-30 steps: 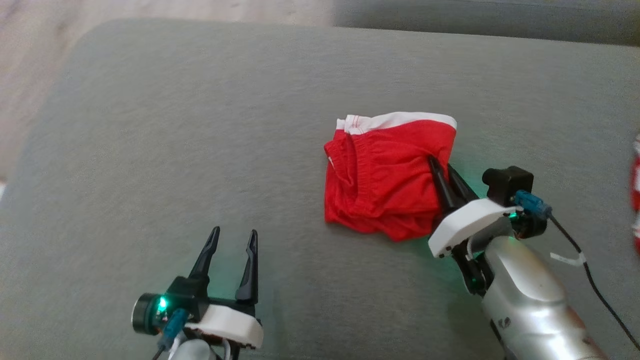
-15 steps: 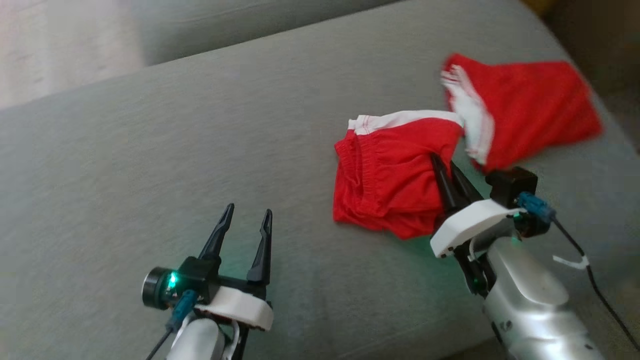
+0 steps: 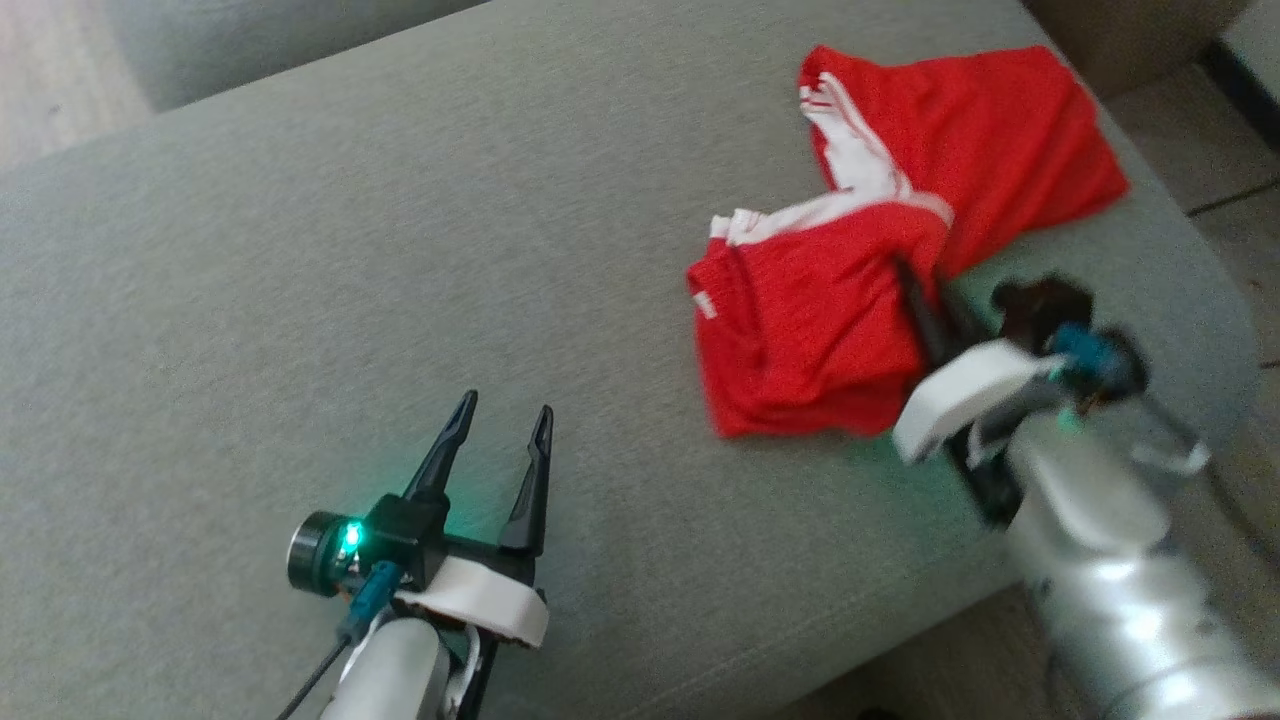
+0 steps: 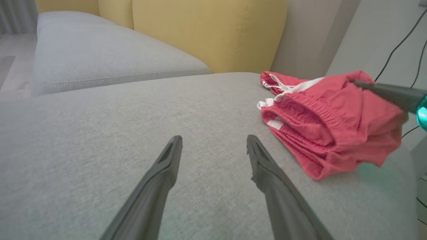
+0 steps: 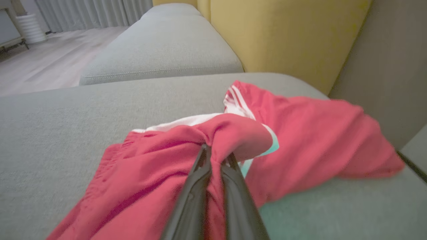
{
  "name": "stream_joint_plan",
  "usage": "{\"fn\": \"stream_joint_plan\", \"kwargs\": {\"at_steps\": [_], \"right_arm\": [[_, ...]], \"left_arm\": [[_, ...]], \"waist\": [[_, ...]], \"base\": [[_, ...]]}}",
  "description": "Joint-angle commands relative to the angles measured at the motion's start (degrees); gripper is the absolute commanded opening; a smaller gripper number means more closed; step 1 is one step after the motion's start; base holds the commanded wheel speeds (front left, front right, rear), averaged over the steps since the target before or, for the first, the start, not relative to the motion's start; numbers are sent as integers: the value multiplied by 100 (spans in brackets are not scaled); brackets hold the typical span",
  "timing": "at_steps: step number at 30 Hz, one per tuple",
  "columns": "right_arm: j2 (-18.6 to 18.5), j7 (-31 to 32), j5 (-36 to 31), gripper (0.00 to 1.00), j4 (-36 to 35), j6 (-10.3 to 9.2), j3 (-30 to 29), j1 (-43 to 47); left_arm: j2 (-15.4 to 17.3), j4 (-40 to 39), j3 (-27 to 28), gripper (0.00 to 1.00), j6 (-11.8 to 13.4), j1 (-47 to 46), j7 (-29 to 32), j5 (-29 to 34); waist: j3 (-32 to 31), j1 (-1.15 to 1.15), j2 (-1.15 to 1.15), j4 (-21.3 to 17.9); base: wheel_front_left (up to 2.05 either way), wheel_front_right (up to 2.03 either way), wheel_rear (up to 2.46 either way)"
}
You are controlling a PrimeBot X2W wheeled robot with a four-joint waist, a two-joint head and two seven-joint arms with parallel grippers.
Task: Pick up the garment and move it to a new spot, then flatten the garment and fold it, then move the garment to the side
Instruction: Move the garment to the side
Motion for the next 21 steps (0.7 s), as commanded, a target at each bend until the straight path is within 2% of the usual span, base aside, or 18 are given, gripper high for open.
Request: {"fn": "stream_joint_plan", "kwargs": {"at_steps": [1, 10, 14, 15, 16, 17, 19, 21], "right_arm": [[-69, -32, -53, 0, -139, 2, 62, -313], [-1318, 556, -920, 0, 558, 2, -335, -1648], [-1826, 753, -1315, 0, 847, 2, -835, -1930], [-1920, 852, -1427, 35, 944, 2, -994, -1960], [-1995, 927, -1537, 91, 1009, 2, -1199, -1983], [-2075, 970, -1685, 100, 1036, 2, -1423, -1995], [-2168, 1000, -2012, 100, 1012, 2, -1933, -1975], [-2075, 864, -2352, 100, 833, 2, -2442, -1909]], "left_arm": [[27, -124, 123, 100, -10, -155, -29, 45], [27, -119, 199, 100, -79, -175, -29, 134], [27, -146, 219, 100, -110, -251, -29, 174], [27, -148, 221, 100, -116, -269, -29, 173], [27, -146, 217, 100, -121, -288, -29, 177], [27, -142, 209, 100, -123, -307, -29, 176], [27, -141, 207, 100, -119, -325, -29, 165], [27, -153, 212, 100, -106, -324, -29, 147]], "waist": [[93, 0, 0, 152], [400, 0, 0, 865], [560, 0, 0, 1120], [592, 0, 0, 1170], [622, 0, 0, 1216], [646, 0, 0, 1260], [665, 0, 0, 1332], [647, 0, 0, 1387]], "base": [[0, 0, 0], [0, 0, 0], [0, 0, 0], [0, 0, 0], [0, 0, 0], [0, 0, 0], [0, 0, 0], [0, 0, 0]]}}
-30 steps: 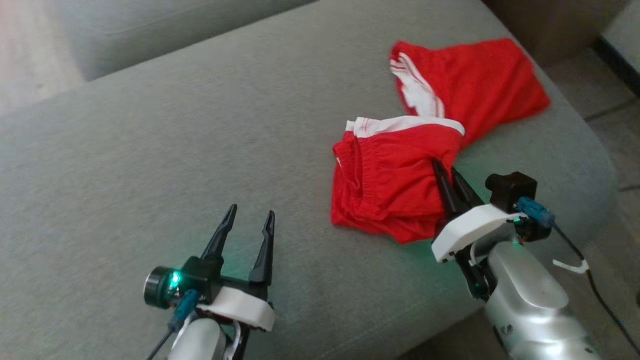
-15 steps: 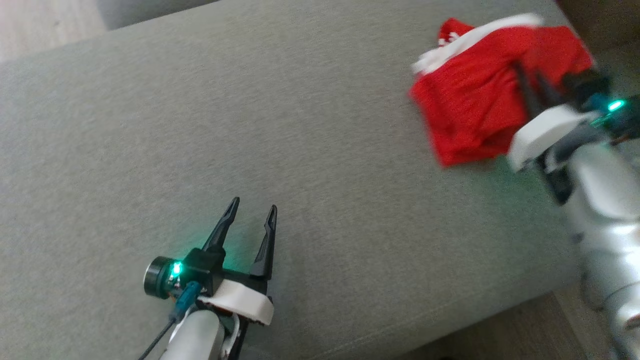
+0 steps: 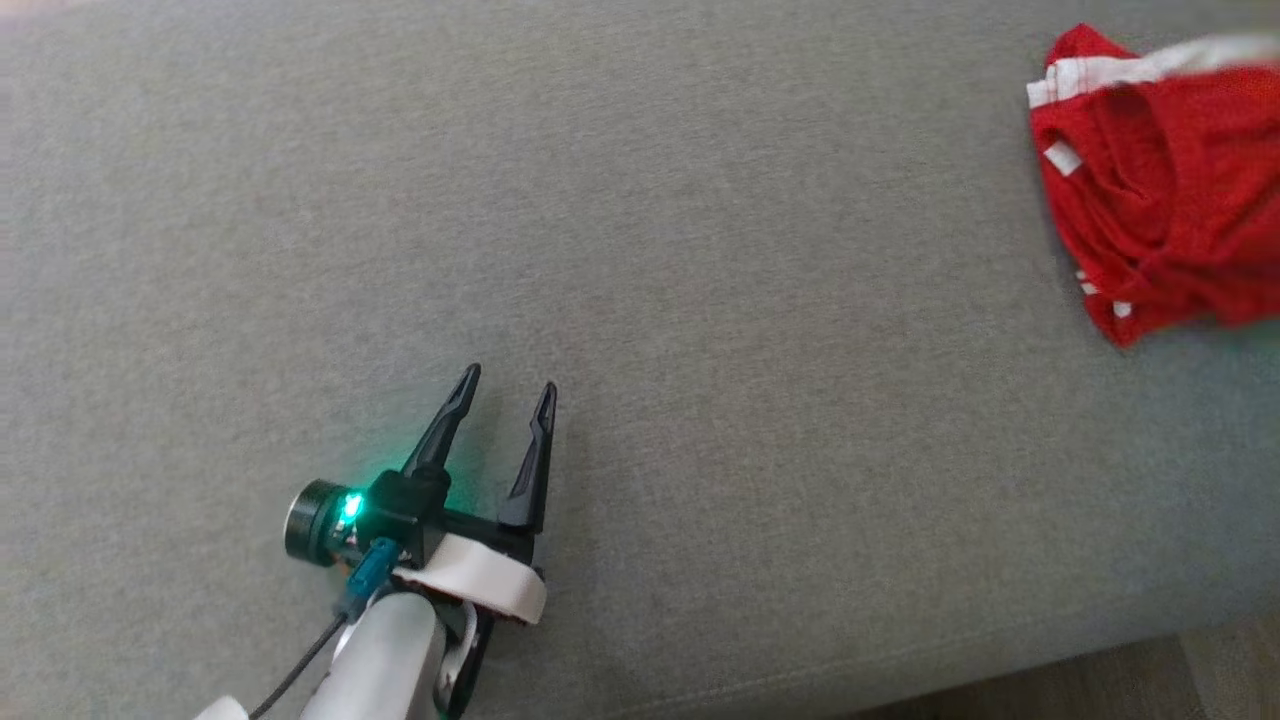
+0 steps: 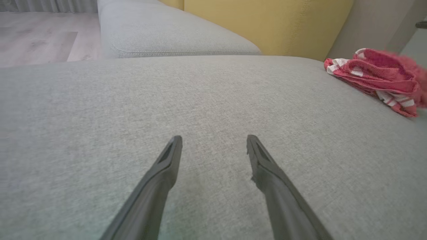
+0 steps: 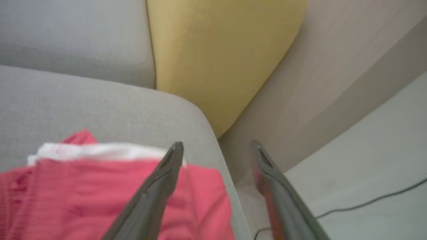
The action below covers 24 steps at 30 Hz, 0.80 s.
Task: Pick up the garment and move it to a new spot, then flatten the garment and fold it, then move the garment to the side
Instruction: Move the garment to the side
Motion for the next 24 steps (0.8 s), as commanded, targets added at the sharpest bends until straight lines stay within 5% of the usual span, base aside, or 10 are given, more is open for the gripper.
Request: {"fn": "stream_joint_plan", "kwargs": {"at_steps": [1, 5, 12, 24], "right_arm": [[91, -229, -286, 100, -383, 2, -275, 7], [876, -745, -574, 100, -722, 2, -758, 186], [2035, -1015, -211, 100, -1162, 2, -491, 842], [2307, -1020, 1135, 100, -2684, 2, 408, 2969]], "left_arm": [[26, -189, 170, 100, 36, -87, -29, -6], [26, -209, 259, 100, 109, -10, -29, -45], [26, -343, 510, 100, 347, 262, -29, -103], [26, -491, 874, 100, 656, 686, -29, 40]], "waist": [[-15, -1, 0, 85], [-197, -1, 0, 145], [-618, -1, 0, 376], [-1164, -1, 0, 1069]], "base": [[0, 0, 0], [0, 0, 0], [0, 0, 0], [0, 0, 0]]}}
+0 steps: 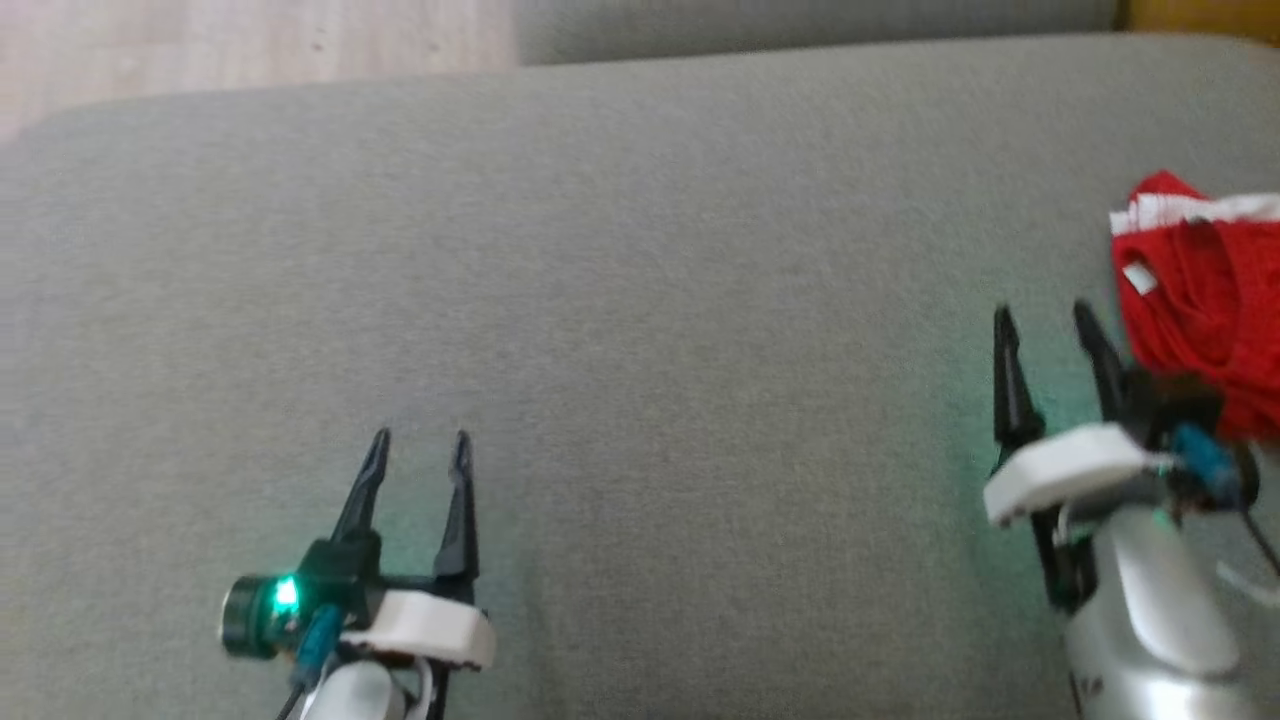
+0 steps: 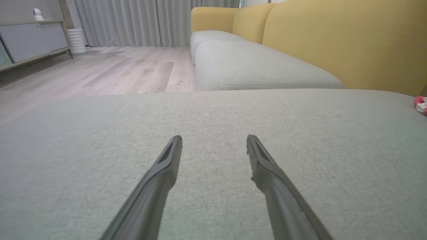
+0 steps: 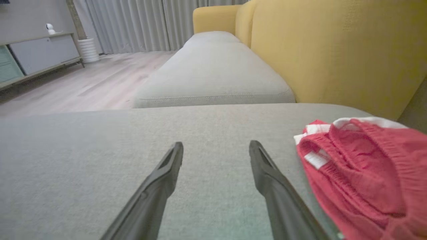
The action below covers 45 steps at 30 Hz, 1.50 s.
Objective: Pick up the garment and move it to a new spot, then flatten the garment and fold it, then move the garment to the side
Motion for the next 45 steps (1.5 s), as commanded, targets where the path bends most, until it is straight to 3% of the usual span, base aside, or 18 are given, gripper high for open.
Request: {"fn": "stream_joint_plan", "kwargs": {"at_steps": [1, 16, 27, 28, 32, 45], "right_arm": [[26, -61, 70, 100, -234, 2, 160, -75], [29, -62, 801, 100, -532, 2, 918, 587], [29, -62, 1062, 100, -620, 2, 1083, 671], [19, 0, 1015, 0, -418, 0, 942, 786], [48, 15, 1022, 0, -96, 0, 955, 1024], [46, 223, 1808, 0, -281, 0, 840, 1059]], "left_arm": [[29, -180, 240, 100, 56, -13, -29, 52], [29, -201, 946, 100, 96, 420, -29, 276], [29, -475, 1144, 100, -141, 490, -29, -8], [3, -299, 933, 0, -150, 589, 0, -11], [-4, 35, 932, 0, -155, 714, 6, -23], [-1, -27, 1046, 0, -237, 649, 219, -819]], "waist": [[-171, 1, 0, 160], [-723, 1, 0, 330], [-862, 1, 0, 336], [-864, 1, 0, 336], [-868, 1, 0, 335], [-863, 1, 0, 299]], "base": [[0, 0, 0], [0, 0, 0], [0, 0, 0], [0, 0, 0], [0, 0, 0], [0, 0, 0]]}}
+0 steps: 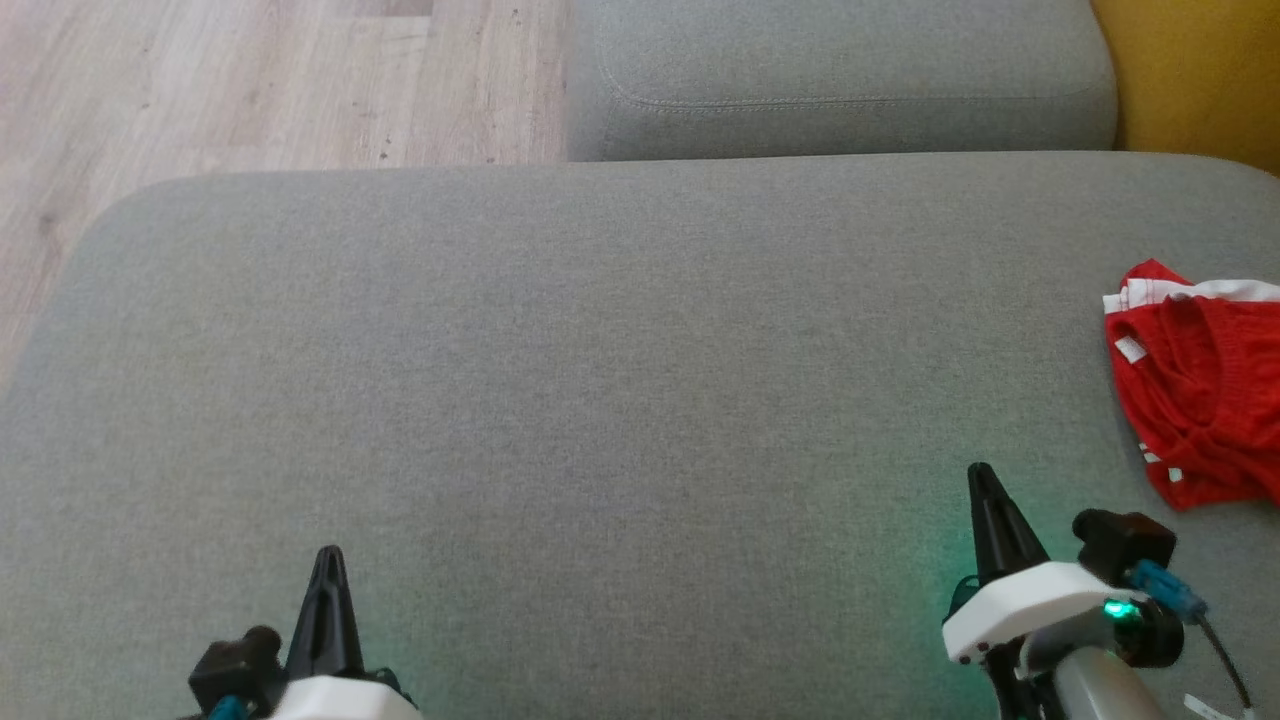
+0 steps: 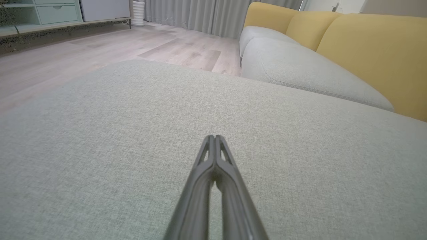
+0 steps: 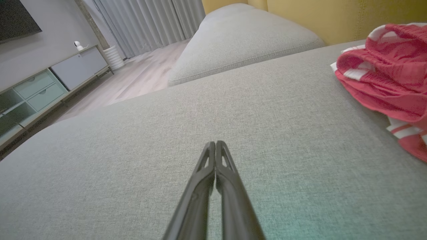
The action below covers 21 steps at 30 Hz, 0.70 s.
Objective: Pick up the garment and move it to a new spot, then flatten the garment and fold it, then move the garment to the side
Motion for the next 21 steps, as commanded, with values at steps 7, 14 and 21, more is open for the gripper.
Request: {"fn": "stream_joint_plan", "kwargs": {"at_steps": [7, 14, 21], "right_arm": [[-11, 132, 545, 0, -340, 0, -76, -231], [-12, 247, 1005, 0, -455, 0, -136, -205], [-13, 362, 1464, 0, -569, 1, -199, -180]], "left_arm": [[11, -259, 121, 0, -72, -273, 117, -537], [12, -306, 180, 0, -120, -303, 233, -1003], [14, -350, 241, 0, -168, -334, 351, -1468]], "waist": [[4, 0, 0, -20], [7, 0, 0, -41], [10, 0, 0, -62]], "base": [[0, 0, 0], [0, 0, 0], [0, 0, 0]]}}
